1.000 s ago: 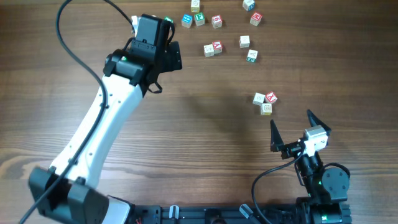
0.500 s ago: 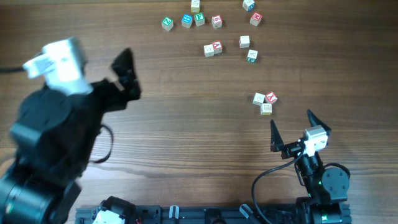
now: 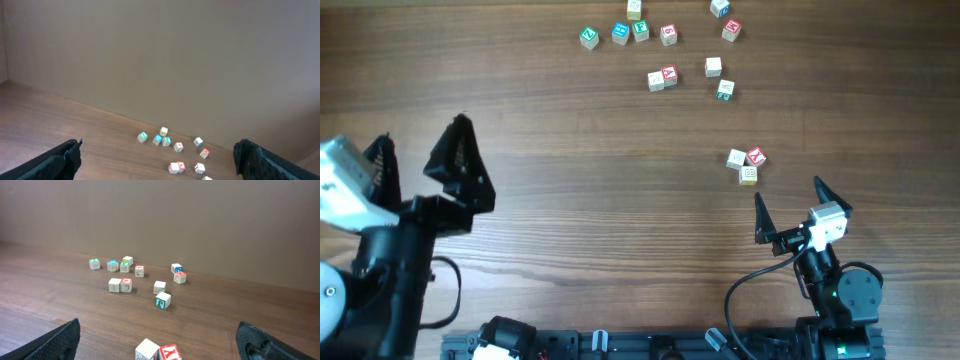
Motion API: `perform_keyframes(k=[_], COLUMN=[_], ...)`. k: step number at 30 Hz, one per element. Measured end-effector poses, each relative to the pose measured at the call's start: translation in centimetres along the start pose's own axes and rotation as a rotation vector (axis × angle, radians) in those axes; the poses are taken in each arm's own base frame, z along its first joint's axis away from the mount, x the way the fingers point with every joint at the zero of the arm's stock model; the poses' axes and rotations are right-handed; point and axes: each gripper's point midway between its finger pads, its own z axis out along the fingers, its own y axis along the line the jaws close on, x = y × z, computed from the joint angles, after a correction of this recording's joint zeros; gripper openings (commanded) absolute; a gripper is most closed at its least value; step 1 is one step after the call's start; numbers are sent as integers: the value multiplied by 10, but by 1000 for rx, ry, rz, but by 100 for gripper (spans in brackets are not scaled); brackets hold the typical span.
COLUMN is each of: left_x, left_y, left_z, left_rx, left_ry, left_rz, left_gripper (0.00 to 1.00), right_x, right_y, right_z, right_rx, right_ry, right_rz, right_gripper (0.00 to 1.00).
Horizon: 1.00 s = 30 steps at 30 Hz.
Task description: Form a circle
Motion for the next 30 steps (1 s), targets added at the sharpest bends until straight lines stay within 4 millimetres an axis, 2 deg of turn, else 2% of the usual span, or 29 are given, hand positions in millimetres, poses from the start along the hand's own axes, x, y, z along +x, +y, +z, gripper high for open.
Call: perform_keyframes(k=[5, 6, 7, 9, 11, 14, 15, 19, 22, 26, 30], left_x=[37, 50, 72, 86, 126, 167, 189, 232, 250, 250, 263], left_y=[28, 35, 46, 53, 70, 86, 95, 119, 133, 143, 154], left_z=[9, 15, 23, 32, 41, 53, 57, 62, 62, 58, 61], left_rx=[-62, -75, -100, -83, -97, -90, -93, -114, -141, -153, -187], left_ry=[-12, -19, 0, -55, -48, -63, -60, -73, -79, -131, -117], left_rz=[-76, -104, -135, -186, -216, -246, -252, -262, -266, -276, -272], left_gripper=[100, 100, 100, 100, 100, 100, 100, 100, 100, 100, 100], right_x=[0, 0, 0, 0, 0, 0, 0, 0, 0, 0, 0], right_y=[0, 0, 0, 0, 0, 0, 0, 0, 0, 0, 0], right_z=[0, 0, 0, 0, 0, 0, 0, 0, 0, 0, 0], right_rx=[0, 0, 0, 0, 0, 0, 0, 0, 0, 0, 0], right_ry=[-1, 0, 0, 0, 0, 0, -1, -1, 0, 0, 0], right_rz=[0, 0, 0, 0, 0, 0, 0, 0, 0, 0, 0], right_gripper=[100, 100, 100, 100, 100, 100, 100, 100, 100, 100, 100])
